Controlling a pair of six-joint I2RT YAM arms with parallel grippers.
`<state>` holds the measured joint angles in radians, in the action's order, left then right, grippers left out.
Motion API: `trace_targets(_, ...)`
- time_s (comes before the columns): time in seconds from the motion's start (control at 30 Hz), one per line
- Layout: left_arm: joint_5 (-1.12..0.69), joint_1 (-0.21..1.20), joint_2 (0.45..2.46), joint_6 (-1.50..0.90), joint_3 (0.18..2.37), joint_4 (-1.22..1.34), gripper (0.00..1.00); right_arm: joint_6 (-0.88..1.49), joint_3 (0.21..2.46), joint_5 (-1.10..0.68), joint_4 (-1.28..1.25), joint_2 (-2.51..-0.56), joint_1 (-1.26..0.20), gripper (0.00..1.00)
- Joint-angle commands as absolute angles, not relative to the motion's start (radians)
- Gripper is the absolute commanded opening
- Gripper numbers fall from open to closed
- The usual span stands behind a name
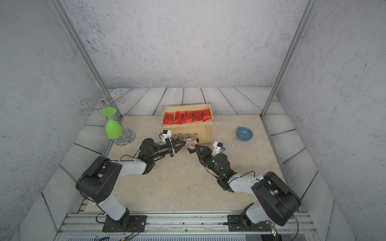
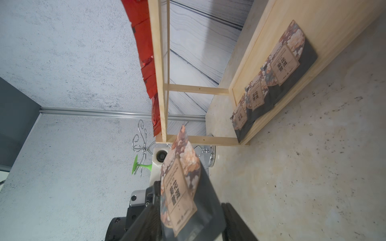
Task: Place the tea bags on the shelf by color
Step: Pick up the tea bag from the center of the board.
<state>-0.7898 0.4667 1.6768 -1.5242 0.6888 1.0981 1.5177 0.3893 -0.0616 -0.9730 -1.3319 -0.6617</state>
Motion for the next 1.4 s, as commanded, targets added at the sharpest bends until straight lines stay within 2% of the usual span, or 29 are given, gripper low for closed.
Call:
trace_targets(0.0, -0.795, 0.46, 1.688, -1.542, 0.68, 1.158, 0.0, 1.609, 0.421, -0.096, -1.003, -1.37, -0.658, 0.53)
trace_targets(0.23, -0.793, 0.46, 1.72, -1.581, 0.676, 1.227, 0.0, 1.649, 0.46, -0.112, -1.085, -1.459, -0.648, 0.52)
trace_targets(0.5, -0.797, 0.46, 1.746, -1.605, 0.672, 1.273, 0.0, 1.664, 0.5, -0.131, -1.13, -1.523, -0.634, 0.45)
trace_targets(0.73, -0.799, 0.46, 1.744, -1.605, 0.667, 1.277, 0.0, 1.66, 0.495, -0.124, -1.14, -1.522, -0.631, 0.26)
trace_targets(0.93, -0.8, 0.46, 1.744, -1.606, 0.664, 1.279, 0.0, 1.651, 0.489, -0.128, -1.126, -1.506, -0.631, 0.06)
trace_targets(1.07, -0.798, 0.458, 1.746, -1.603, 0.664, 1.276, 0.0, 1.639, 0.497, -0.169, -1.116, -1.498, -0.63, 0.05)
trace_targets(1.37, -0.796, 0.456, 1.75, -1.599, 0.662, 1.277, 0.0, 1.634, 0.465, -0.175, -1.109, -1.467, -0.63, 0.13)
